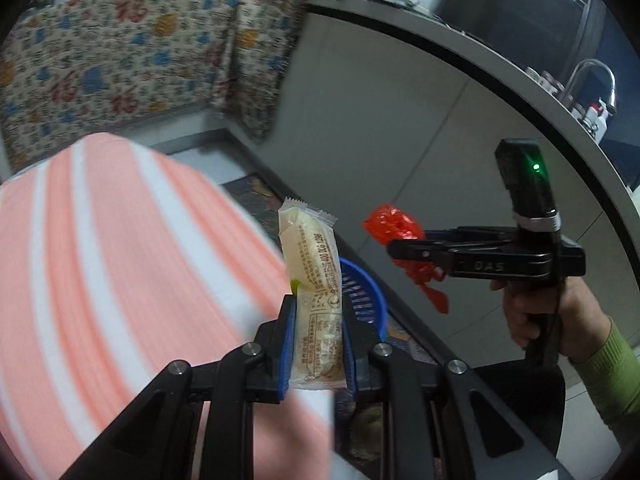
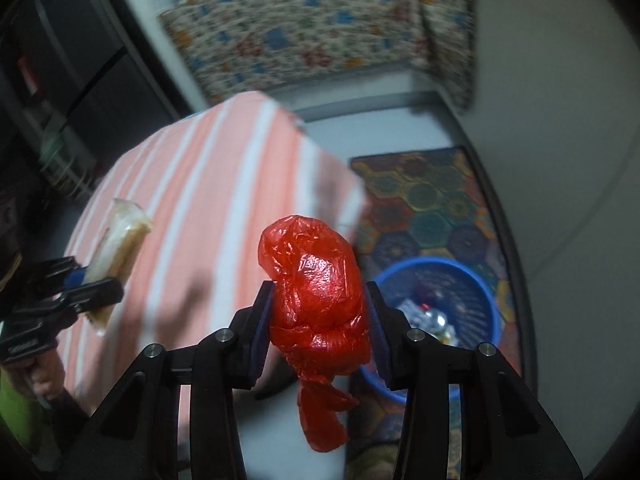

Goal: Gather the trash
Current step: 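Carry the snack wrapper and red bag over the blue basket, then open both grippers over the blue basket to drop wrapper and bag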

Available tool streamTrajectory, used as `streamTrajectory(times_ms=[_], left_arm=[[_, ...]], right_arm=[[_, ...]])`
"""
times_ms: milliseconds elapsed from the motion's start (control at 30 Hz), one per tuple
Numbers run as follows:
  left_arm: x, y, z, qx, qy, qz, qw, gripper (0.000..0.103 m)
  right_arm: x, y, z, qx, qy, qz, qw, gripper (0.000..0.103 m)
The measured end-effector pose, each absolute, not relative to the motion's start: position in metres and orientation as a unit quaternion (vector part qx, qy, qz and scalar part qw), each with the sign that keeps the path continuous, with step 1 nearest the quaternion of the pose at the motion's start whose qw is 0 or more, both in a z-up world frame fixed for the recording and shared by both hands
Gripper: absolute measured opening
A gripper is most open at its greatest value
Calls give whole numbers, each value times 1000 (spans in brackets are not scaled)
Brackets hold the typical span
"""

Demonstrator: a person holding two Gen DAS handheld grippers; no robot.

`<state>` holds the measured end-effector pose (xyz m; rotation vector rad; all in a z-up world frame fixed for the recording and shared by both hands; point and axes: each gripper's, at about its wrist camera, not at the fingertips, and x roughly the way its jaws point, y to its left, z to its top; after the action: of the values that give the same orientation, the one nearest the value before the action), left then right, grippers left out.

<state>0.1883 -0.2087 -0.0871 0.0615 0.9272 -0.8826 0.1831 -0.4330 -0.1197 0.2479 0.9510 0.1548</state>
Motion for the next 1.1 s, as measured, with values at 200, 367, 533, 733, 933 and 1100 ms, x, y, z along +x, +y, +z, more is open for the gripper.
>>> streamTrajectory(times_ms=[200,367,533,733,933,1100], left_arm=[[203,-287,-136,41,475,-425,769,21],[217,-330,-173,57,498,-421,756,21],[226,-352,-198,65,507,-402,760,32],[222,-355,-198,48,497,-395,771,50],[190,-330,-148,73,416,-382,822,73],[149,-288,-110,81,345,-385,852,86]], right_arm=[[183,-499,-162,164,474,22,865,45],[195,-533,-197,200,486,1,851,45],[206,-559,-225,235,500,-6,834,50],[197,-578,-236,286,482,-7,828,83],[169,-578,-195,257,444,-49,857,103],[129,-549,-150,193,422,-76,883,103]])
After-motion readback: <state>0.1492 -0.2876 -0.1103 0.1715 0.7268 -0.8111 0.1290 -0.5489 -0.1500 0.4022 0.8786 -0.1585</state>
